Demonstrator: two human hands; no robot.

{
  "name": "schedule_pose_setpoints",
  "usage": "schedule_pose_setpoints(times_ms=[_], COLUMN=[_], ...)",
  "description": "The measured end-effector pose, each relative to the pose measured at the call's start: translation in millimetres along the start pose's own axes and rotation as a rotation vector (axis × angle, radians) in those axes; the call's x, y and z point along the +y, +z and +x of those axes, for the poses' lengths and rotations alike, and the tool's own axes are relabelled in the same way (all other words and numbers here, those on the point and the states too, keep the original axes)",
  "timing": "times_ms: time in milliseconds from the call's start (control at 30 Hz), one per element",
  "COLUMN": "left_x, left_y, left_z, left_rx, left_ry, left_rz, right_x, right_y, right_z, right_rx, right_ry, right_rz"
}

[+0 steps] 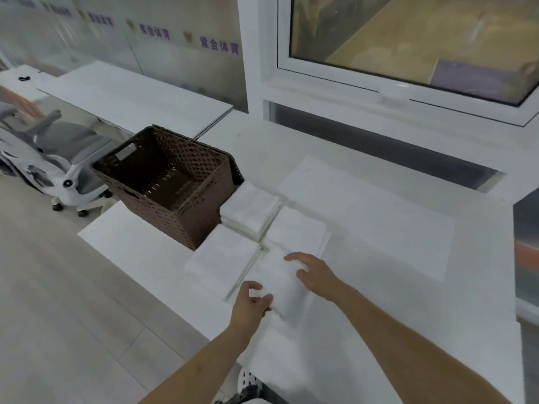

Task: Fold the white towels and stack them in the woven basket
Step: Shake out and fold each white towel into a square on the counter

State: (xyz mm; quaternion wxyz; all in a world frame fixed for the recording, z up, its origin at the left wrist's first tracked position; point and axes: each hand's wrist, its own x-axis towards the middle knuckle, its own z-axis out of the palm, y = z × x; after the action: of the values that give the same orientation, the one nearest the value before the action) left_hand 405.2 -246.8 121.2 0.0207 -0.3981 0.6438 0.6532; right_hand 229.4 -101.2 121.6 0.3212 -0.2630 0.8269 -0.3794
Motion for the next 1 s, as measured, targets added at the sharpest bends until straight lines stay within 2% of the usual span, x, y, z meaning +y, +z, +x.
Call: schedule_pose_setpoints(times_ms=[100, 167, 233, 333, 433, 533, 733, 833, 1000], left_x=[-6, -8, -10, -15, -14, -7, 15, 21, 39], left_y=[-3, -7, -12, -18, -20, -21, -16, -4, 45], left_z=[4, 7, 10, 20, 30, 36, 57, 73, 84], left_rx=[-0.036, -0.070, -0.068, 0.046, 0.089, 0.019, -0.018, -0.006, -0.114], left_ry=[-0.036, -0.015, 0.088, 0.337, 0.553, 0.587, 0.647, 0.737, 0.877], left_rz=[0.049, 0.240, 0.497, 0.925, 1.143, 1.288, 1.373, 1.318, 1.283], right_x=[0, 5, 9, 11, 12, 16, 19, 20, 47], right_y=[0, 7, 15, 27, 39, 55, 59, 47, 17], right_z=[23, 31, 31, 18, -6, -24, -31, -40, -71], right_rx=[-0.116, -0.143, -0.109, 0.043, 0.101, 0.093, 0.129, 0.240, 0.466], right_ry=[-0.003, 0.027, 0.041, 0.033, 0.037, 0.076, 0.121, 0.151, 0.264], right_rz=[-0.182, -0.313, -0.431, -0.546, -0.590, -0.633, -0.585, -0.573, -0.598])
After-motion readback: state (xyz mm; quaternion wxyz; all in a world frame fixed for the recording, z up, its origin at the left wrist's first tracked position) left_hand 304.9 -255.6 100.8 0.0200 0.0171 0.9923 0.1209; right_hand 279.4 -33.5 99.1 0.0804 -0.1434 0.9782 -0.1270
